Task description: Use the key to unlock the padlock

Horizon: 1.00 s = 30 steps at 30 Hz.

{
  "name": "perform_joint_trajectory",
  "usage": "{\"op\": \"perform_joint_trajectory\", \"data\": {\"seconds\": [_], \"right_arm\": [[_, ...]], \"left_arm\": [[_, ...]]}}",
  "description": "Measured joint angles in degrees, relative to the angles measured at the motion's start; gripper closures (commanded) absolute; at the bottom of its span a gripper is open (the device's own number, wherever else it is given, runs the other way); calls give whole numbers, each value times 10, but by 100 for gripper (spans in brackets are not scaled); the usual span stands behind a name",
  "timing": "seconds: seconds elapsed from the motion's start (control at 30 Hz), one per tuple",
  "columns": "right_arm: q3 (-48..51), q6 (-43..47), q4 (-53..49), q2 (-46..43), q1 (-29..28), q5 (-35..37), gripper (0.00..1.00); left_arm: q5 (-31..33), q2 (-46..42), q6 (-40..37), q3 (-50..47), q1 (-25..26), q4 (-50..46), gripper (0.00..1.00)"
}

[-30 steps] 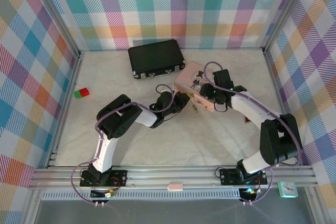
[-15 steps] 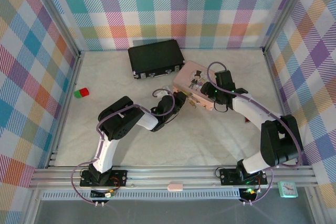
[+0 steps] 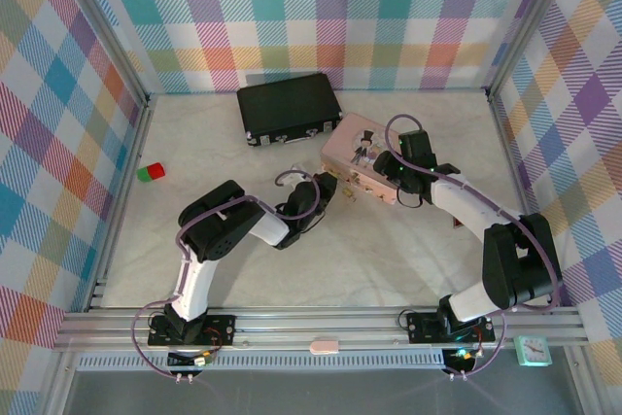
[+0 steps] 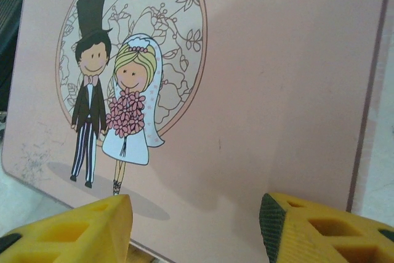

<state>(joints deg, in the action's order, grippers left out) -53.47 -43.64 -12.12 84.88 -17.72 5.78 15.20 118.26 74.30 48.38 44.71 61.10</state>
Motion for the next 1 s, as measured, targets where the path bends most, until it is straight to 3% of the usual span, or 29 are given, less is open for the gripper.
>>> {"op": "perform_joint_trajectory", "data": {"seconds": [0.13,0.27,0.6,0.67,0.8,1.0], "right_arm": [[-2,13,-3,0,3,9,39],[-2,45,-5,-4,5,9,31],[2,144,-43,-70,15,48,21],[6,157,-42,-84,23,54,21],[21,183,-42,-102,43,76,20],[73,222,-18,-120,91,106,20]], "left_arm": [[-46,-40,-2,-26,-22,-20,100],[-113,-72,-6,-34,-42,-59,100],[-234,-110,-83,-52,-63,-242,100],[-248,-110,-92,-51,-64,-251,92],[-262,-110,-108,-49,-66,-270,63],[-257,-150,-148,-43,-72,-336,46]]}}
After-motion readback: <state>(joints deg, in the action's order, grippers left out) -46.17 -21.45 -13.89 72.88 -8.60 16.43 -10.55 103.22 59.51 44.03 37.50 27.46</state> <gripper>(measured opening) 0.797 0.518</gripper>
